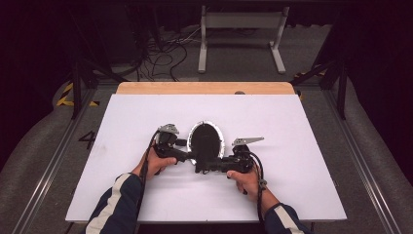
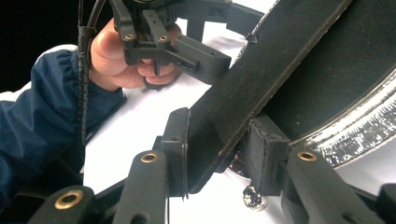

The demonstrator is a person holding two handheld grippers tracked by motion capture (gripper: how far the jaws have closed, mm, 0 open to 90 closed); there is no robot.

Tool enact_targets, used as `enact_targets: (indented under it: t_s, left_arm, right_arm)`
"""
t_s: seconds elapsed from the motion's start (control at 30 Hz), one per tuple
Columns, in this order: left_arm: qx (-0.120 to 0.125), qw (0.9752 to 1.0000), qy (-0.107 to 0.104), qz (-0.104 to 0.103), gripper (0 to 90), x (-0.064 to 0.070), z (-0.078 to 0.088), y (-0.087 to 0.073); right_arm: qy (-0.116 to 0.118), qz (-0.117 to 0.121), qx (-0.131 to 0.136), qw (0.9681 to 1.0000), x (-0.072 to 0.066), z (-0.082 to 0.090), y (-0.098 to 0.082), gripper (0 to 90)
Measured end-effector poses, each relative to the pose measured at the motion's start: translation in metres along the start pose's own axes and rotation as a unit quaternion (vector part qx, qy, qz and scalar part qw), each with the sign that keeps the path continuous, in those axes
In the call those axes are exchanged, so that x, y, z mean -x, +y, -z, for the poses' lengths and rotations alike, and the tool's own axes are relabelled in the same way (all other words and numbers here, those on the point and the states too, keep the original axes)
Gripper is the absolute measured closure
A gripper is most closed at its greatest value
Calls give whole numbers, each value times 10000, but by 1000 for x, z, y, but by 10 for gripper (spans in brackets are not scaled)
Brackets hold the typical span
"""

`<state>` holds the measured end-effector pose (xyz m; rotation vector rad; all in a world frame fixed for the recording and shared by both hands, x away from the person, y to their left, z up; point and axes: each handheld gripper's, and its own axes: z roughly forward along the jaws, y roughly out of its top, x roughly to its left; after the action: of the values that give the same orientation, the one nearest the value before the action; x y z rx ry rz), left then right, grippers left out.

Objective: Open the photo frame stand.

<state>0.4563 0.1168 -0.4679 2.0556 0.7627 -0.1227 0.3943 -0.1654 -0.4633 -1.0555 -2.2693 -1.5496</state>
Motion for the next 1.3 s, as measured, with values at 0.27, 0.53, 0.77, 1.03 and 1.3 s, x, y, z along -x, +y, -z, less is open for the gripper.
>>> enact_targets:
  t_s: [0.27, 0.53, 0.77, 1.03, 1.3]
  left_arm:
    - [145, 9993, -336, -54, 177, 2, 5, 1]
    - [447, 9983, -366, -74, 384, -1, 16, 0]
    - [545, 9975, -286, -334, 578, 5, 19, -1]
    - [531, 9964, -287, -598, 672, 10, 18, -2]
    - [595, 9942, -456, -768, 753, 16, 18, -1]
  right_arm:
    - [-32, 291, -4, 9996, -4, 1, -1, 640]
    - [-82, 345, -109, 9993, -5, 3, -2, 652]
    - [-116, 275, 14, 9996, -4, 6, -2, 758]
    - [-187, 252, -22, 9995, -2, 8, -2, 773]
    - [-322, 294, -103, 9990, -1, 8, -2, 800]
